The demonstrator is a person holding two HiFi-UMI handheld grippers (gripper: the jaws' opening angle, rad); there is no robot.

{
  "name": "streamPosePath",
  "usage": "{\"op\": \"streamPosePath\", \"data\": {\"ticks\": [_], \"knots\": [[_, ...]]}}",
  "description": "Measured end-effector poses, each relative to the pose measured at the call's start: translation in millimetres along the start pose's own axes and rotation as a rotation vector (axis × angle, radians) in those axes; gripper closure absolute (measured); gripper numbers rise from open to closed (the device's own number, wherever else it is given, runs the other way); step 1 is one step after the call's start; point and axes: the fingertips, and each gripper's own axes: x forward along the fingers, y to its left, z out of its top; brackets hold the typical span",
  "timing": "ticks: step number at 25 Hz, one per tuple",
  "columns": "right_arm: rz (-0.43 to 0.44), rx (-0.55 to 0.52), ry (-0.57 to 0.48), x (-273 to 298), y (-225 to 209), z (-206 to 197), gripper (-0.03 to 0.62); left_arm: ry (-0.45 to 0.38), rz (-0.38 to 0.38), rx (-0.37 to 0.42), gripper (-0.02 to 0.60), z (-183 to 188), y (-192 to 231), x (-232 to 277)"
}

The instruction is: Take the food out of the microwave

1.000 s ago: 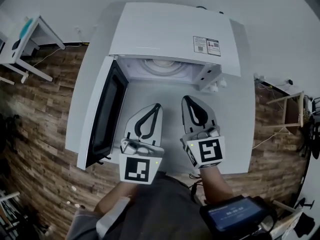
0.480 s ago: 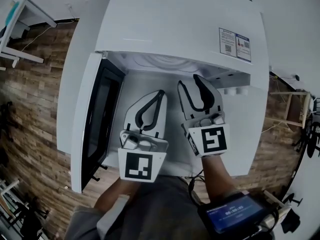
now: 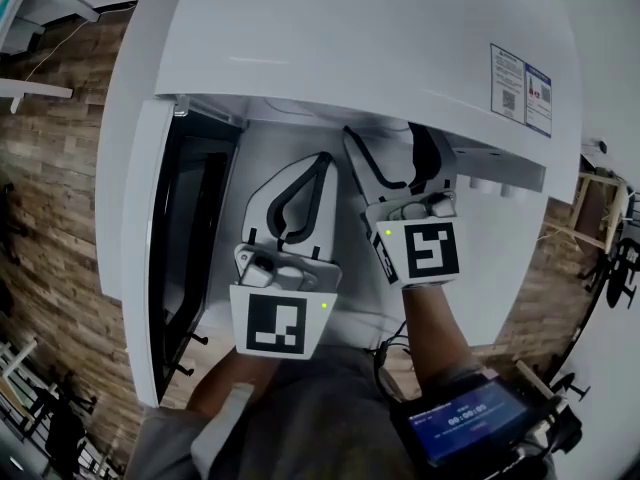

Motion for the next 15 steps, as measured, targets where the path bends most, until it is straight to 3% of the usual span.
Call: {"op": "streamPosePath", "data": {"ticks": [3,8,15], "knots": [[-0.016,-0.004,0.011,15.7,-3.2,-6.3,0.232,0.011,0.012,-0.016,0.575,-6.5,5.8,2.3],[-0.073,0.008,0.026,42.7,-16.0,-14.9,0.113,0.011,0.035,-0.026,0.575,-10.5,17.3,5.5],[-0.094,0.015,0.031,69.1,-15.2,-13.2,0.100,0.034,0.052,-0.033,0.575,-16.0,29.3,5.6]]}}
